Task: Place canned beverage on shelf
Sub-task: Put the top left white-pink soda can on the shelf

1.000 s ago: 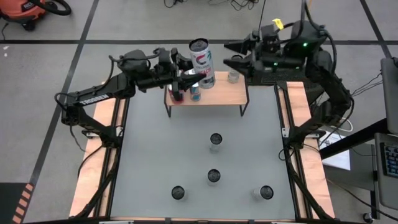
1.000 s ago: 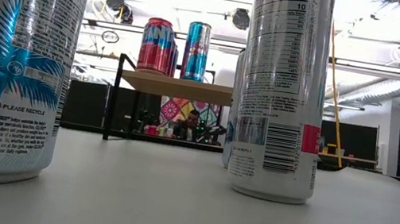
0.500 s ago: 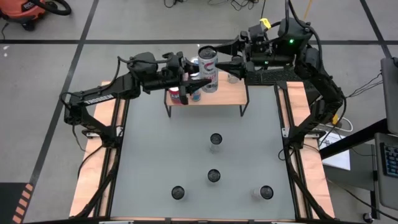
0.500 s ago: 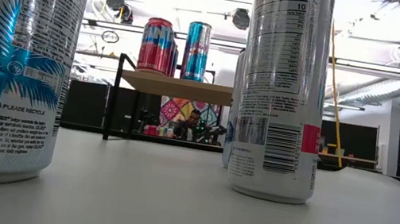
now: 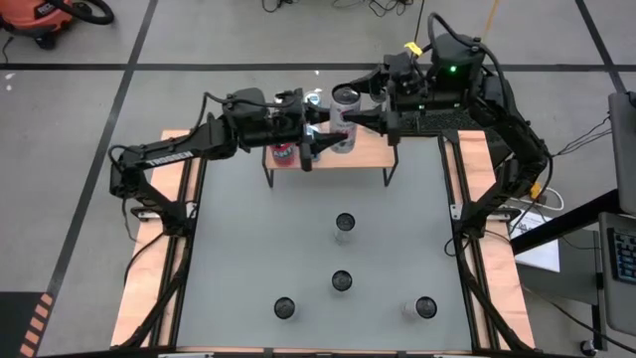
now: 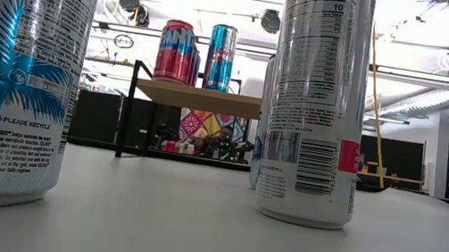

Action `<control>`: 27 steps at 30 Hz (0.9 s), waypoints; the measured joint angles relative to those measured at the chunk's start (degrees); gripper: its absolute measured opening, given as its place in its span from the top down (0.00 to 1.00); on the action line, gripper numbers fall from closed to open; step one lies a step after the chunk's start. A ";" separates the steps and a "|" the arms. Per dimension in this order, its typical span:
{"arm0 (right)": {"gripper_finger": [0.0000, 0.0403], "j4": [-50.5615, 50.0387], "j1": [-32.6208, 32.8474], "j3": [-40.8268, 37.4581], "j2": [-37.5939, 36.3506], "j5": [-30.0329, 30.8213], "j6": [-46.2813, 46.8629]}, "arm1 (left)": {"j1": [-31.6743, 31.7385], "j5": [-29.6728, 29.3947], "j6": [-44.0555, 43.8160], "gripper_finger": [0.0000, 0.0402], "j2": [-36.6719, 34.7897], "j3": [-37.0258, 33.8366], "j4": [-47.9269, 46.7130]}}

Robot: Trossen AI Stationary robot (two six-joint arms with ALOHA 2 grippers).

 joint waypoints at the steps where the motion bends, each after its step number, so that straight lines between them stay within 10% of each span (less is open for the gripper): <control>1: 0.21 -0.34 0.00 0.00 0.02 0.18 -0.60 | 0.00 -0.13 0.13 0.41 0.20 0.00 0.16; 27: 0.35 -2.11 -0.04 -0.02 1.69 -1.26 -0.04 | -0.04 -0.56 0.40 0.41 1.10 0.02 0.17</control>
